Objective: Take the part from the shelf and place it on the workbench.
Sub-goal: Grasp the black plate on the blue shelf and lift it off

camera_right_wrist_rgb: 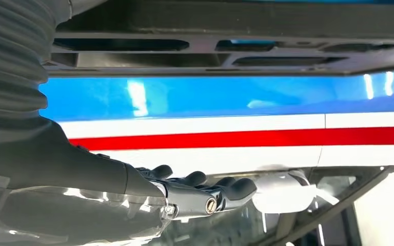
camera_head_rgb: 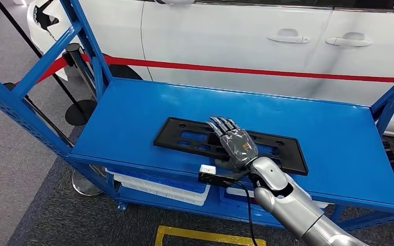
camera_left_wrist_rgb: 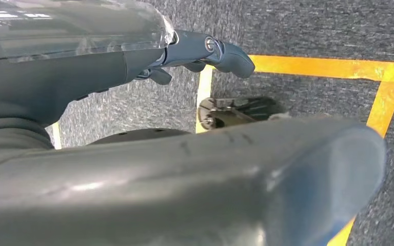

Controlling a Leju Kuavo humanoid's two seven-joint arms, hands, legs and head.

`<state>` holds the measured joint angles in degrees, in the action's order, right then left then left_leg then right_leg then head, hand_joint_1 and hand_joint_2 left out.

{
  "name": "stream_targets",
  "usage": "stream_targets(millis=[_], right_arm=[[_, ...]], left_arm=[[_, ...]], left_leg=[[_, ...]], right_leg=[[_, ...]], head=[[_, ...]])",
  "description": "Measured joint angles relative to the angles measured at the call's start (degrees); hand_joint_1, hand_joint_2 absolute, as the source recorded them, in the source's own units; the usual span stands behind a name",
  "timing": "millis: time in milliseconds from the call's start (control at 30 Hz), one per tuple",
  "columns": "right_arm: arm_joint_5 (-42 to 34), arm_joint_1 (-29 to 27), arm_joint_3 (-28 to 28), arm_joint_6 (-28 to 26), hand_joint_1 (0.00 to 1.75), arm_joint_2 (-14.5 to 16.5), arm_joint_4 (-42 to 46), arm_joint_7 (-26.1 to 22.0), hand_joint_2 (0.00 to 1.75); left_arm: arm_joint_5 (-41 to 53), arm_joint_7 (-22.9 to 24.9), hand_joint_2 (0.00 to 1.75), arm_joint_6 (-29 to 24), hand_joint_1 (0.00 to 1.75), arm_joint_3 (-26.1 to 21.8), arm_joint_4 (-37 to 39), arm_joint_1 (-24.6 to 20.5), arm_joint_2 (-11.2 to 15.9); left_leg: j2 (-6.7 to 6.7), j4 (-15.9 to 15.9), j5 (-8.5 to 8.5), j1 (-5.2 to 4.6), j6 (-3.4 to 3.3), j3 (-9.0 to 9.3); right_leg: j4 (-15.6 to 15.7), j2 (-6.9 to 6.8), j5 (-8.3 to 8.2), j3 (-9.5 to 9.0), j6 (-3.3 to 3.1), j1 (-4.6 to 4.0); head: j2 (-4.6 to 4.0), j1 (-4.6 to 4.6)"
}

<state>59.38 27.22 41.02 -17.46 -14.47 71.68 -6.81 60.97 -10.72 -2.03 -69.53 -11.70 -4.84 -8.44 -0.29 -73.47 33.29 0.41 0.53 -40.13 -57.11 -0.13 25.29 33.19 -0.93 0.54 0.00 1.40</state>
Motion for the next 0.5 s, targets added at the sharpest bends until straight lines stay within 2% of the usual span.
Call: stream_targets(millis=[67, 300, 367, 400, 433, 500], right_arm=[[1.77, -0.52, 0.15, -0.36, 0.00, -0.12, 0.56, 0.66, 1.75], [3.03, -0.66, 0.29, -0.51, 0.00, -0.16, 0.83, 1.15, 1.75], [4.63, -0.69, 0.44, -0.62, 0.00, -0.17, 1.13, 1.92, 1.75], [6.10, -0.68, 0.58, -0.63, 0.00, -0.18, 1.35, 2.72, 1.75], [7.60, -0.61, 0.81, -0.41, 0.00, -0.19, 1.56, 3.61, 1.75], [9.59, -0.24, 1.20, 0.59, 0.00, -0.22, 1.81, 4.90, 1.75]], left_arm=[[-0.22, -0.12, 0.00, -0.04, 0.00, -0.13, 0.01, 0.09, 0.00], [-0.40, -0.19, 0.00, -0.07, 0.00, -0.17, 0.01, 0.14, 0.00], [-0.54, -0.26, 0.00, -0.14, 0.00, -0.21, 0.01, 0.16, 0.00], [-0.64, -0.34, 0.00, -0.22, 0.00, -0.26, 0.01, 0.10, 0.01], [-0.81, -0.43, 0.00, -0.35, 0.00, -0.37, 0.01, 0.05, 0.01], [-1.22, -0.61, 0.00, -0.61, 0.00, -0.60, 0.01, -0.13, -0.01]], left_leg=[[0.00, -2.17, 0.25, 0.02, 0.04, -1.03], [0.00, -1.20, -0.70, 0.04, 0.01, -0.60], [0.00, 2.14, -2.70, 0.05, -0.10, 1.01], [0.00, 6.32, -4.33, -0.03, -0.35, 3.01], [-0.04, 10.30, -5.90, -0.12, -0.83, 4.86], [-0.05, 15.99, -7.87, -0.15, -2.16, 7.36]], right_leg=[[-0.05, -0.02, 0.03, 0.00, -0.04, -0.04], [-0.10, 0.00, 0.06, -0.01, -0.07, -0.05], [-0.19, 0.07, 0.11, -0.05, -0.04, -0.05], [-0.37, 0.13, 0.22, -0.02, 0.15, -0.14], [-0.48, 0.17, 0.26, 0.01, 0.60, -0.21], [-4.44, 0.19, 2.89, 1.77, 1.92, -0.14]], head=[[0.00, -0.01], [0.00, -0.01], [0.00, 0.01], [0.00, 0.00], [0.00, -0.01], [0.00, -0.08]])
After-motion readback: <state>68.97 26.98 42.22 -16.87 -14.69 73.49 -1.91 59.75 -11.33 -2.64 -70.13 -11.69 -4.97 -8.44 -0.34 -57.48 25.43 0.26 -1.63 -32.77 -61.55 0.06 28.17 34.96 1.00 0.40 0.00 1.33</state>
